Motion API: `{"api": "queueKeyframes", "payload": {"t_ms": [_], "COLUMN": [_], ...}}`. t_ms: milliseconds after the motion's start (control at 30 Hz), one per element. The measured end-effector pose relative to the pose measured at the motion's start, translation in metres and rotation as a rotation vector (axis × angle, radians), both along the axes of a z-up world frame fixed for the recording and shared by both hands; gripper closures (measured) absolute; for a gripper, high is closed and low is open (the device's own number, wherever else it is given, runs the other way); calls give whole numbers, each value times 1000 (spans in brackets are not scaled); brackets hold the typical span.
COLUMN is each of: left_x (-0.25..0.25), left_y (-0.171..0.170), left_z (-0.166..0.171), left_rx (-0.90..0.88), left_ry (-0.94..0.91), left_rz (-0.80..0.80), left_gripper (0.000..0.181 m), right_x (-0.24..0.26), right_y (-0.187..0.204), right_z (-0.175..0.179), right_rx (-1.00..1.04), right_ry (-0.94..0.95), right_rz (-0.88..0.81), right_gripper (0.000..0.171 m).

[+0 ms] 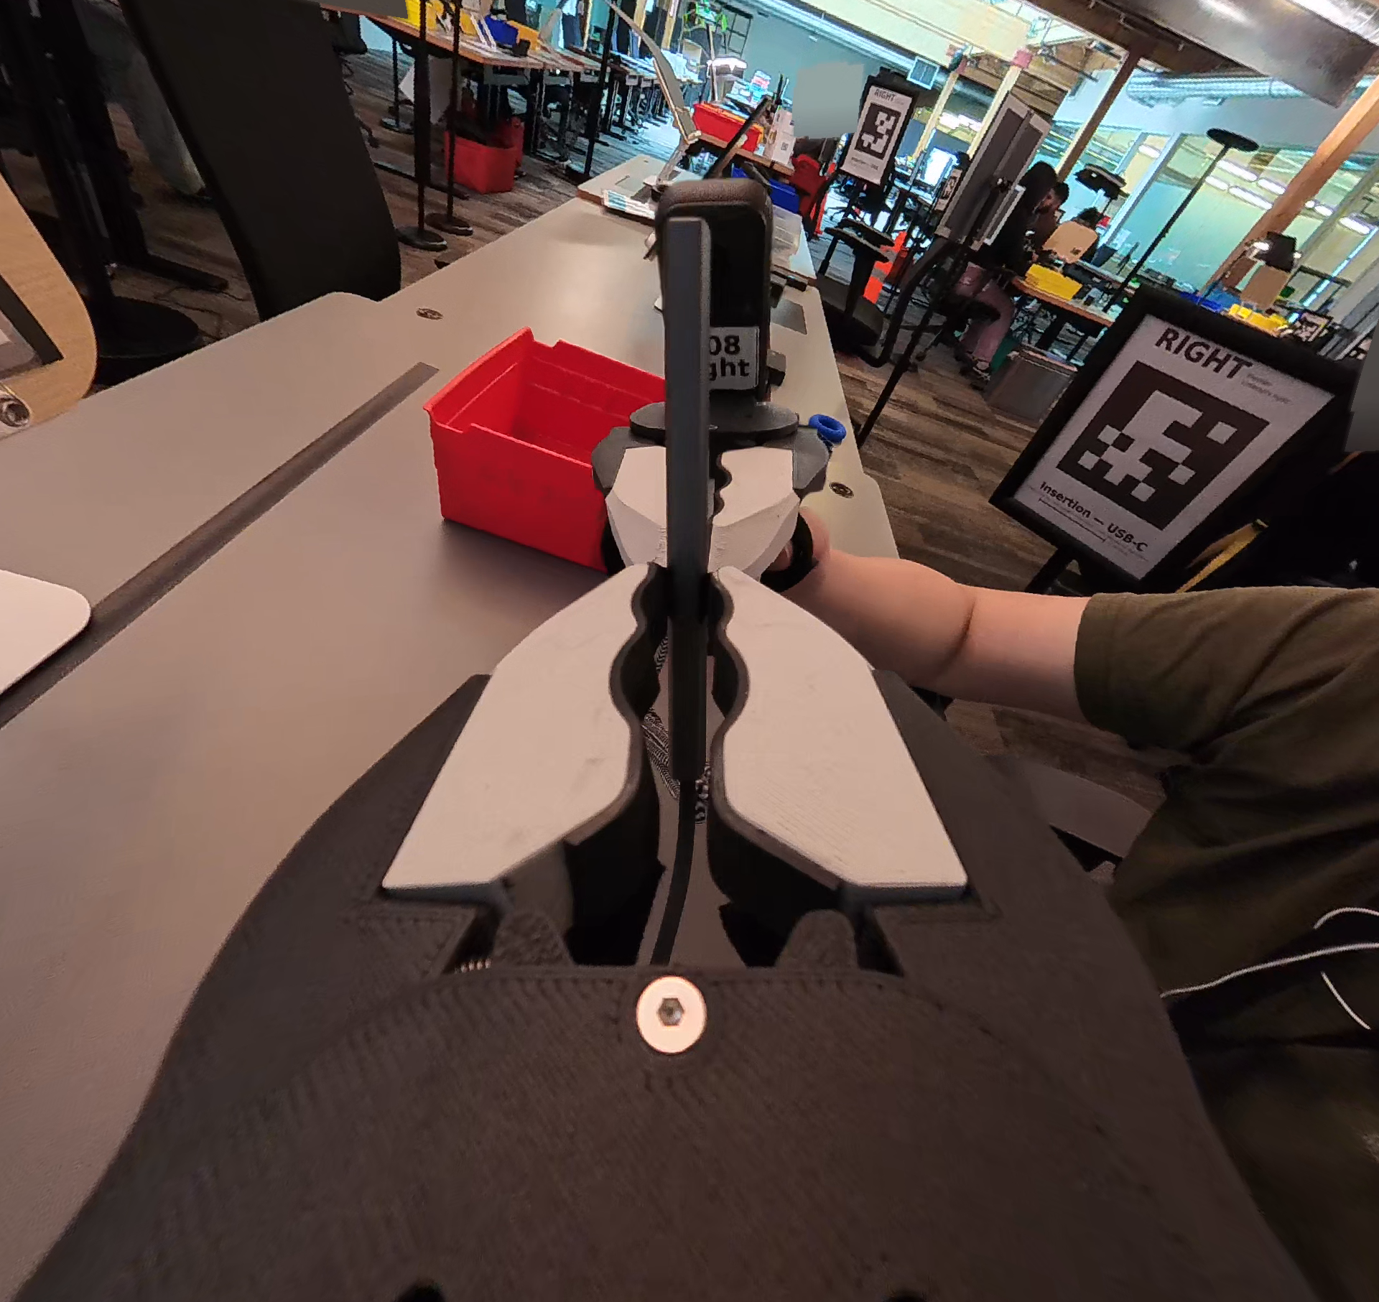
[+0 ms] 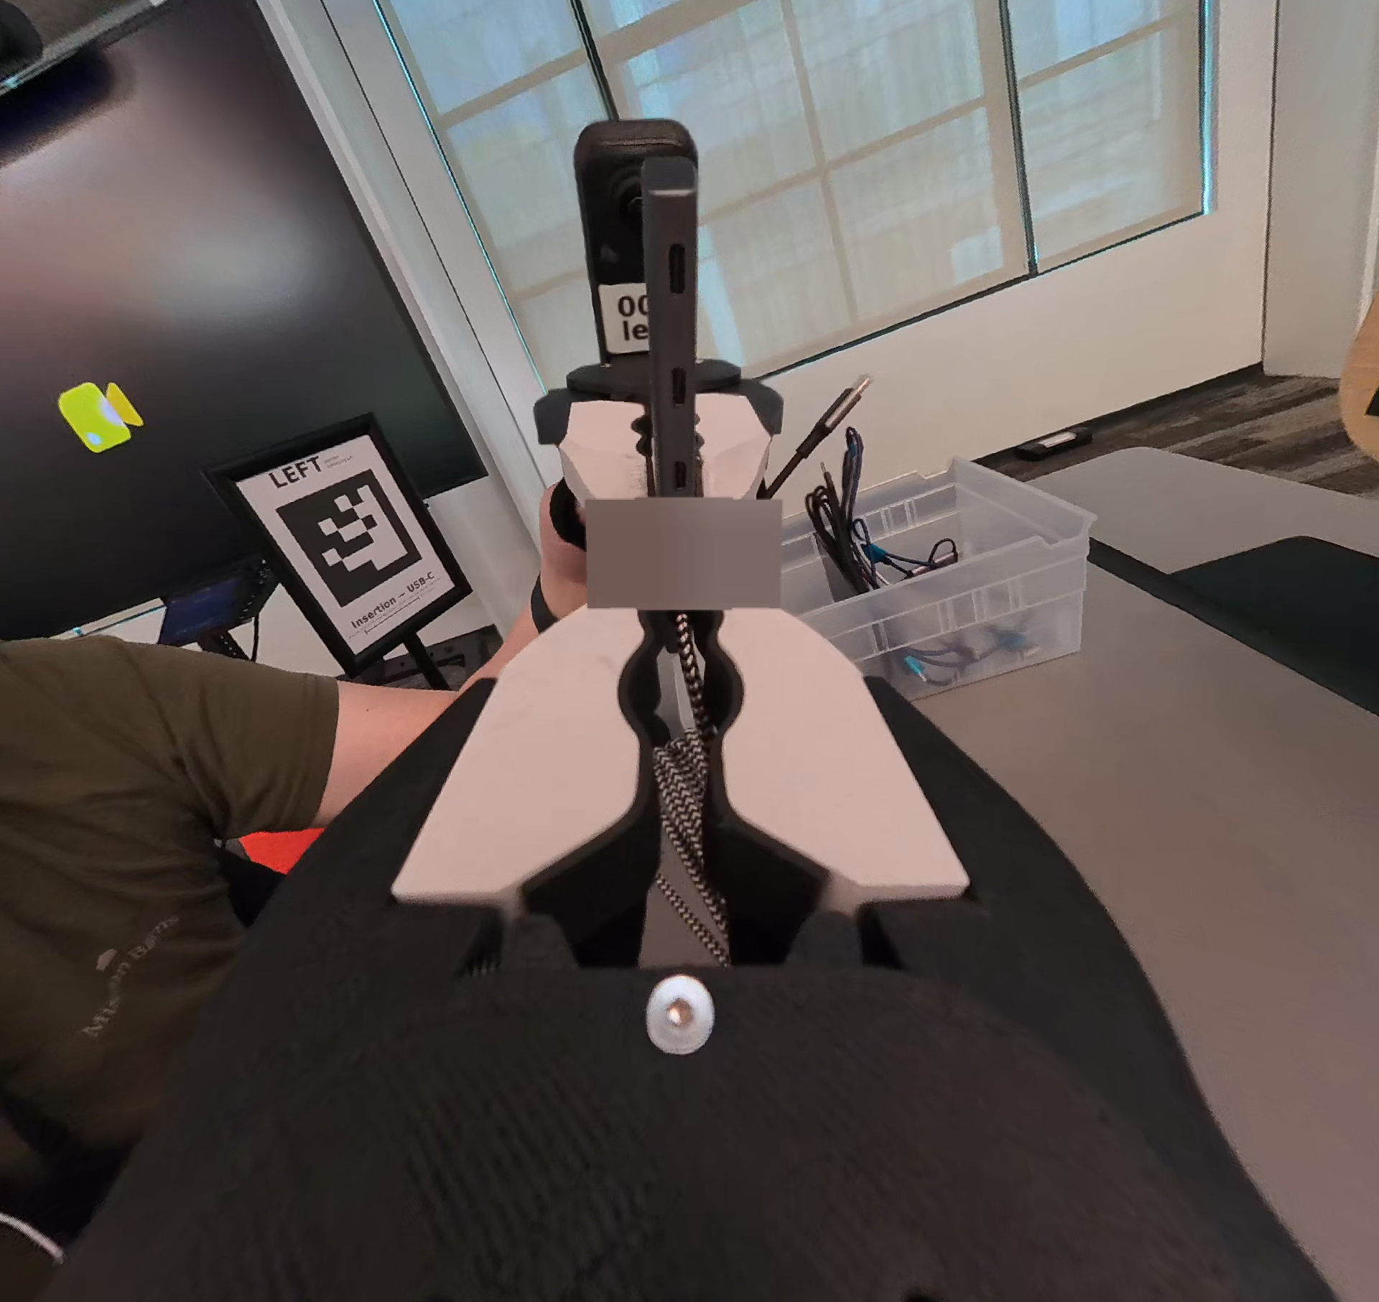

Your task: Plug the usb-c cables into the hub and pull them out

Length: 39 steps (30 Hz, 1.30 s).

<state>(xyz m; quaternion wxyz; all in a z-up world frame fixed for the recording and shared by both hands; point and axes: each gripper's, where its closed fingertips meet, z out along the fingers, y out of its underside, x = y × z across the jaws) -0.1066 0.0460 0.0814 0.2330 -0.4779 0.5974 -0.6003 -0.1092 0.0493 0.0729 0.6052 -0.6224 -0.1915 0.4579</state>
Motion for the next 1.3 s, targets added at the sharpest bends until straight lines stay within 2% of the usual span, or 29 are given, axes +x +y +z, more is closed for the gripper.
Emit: {"api": "queueKeyframes", "payload": {"t_ms": [267,1000,1300], "left_x": [3,-4,-1], "left_y": [-6,-13,-12], "left_z": [6,5,9], "left_rx": [-34,10,-22], "left_ry": [-25,8,-4], "left_rz": [-6,-52,-27], "left_gripper": [173,172,172], "right_x": [3,-2,0], "right_y": [-6,-14,-13], "right_z": [4,2,6], "right_rx": [-3,-36,-37], "right_ry": [-61,-160,-149], "right_rz": [15,36,6], "right_gripper": [164,164,164]}}
